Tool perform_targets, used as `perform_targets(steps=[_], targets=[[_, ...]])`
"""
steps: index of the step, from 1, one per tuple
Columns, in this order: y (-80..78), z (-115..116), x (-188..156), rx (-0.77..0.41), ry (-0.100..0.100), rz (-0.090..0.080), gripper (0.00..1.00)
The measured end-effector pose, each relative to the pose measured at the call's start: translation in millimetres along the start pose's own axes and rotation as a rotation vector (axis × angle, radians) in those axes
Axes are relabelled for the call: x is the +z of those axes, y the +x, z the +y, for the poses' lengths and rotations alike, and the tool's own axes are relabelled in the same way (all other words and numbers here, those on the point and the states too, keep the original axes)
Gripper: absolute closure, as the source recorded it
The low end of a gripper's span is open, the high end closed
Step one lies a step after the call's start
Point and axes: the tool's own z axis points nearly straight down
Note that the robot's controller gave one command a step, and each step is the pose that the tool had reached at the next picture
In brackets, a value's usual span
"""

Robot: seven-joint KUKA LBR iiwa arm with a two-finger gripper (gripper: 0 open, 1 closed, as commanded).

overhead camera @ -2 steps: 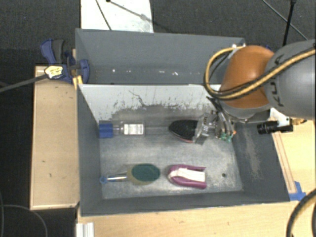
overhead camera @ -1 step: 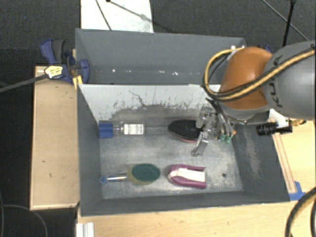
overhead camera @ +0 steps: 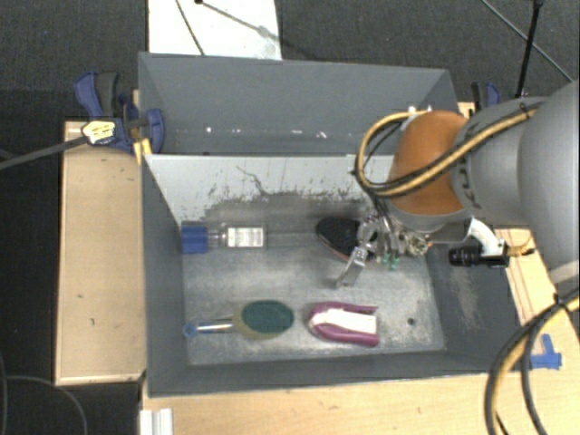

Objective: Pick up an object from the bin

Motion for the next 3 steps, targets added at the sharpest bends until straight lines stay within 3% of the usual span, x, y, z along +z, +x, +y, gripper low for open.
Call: perform_targets(steps=[1, 2, 3], targets=[[-7.3, 3.0, -1.6, 0.022, -0.002, -0.004, 0.0], [-6.0, 3.0, -2.3, 0.02, 0.0, 0.004, 1.0], [-5.0, 8.7, -1.6, 0.014, 0.002, -0.001, 1.0]])
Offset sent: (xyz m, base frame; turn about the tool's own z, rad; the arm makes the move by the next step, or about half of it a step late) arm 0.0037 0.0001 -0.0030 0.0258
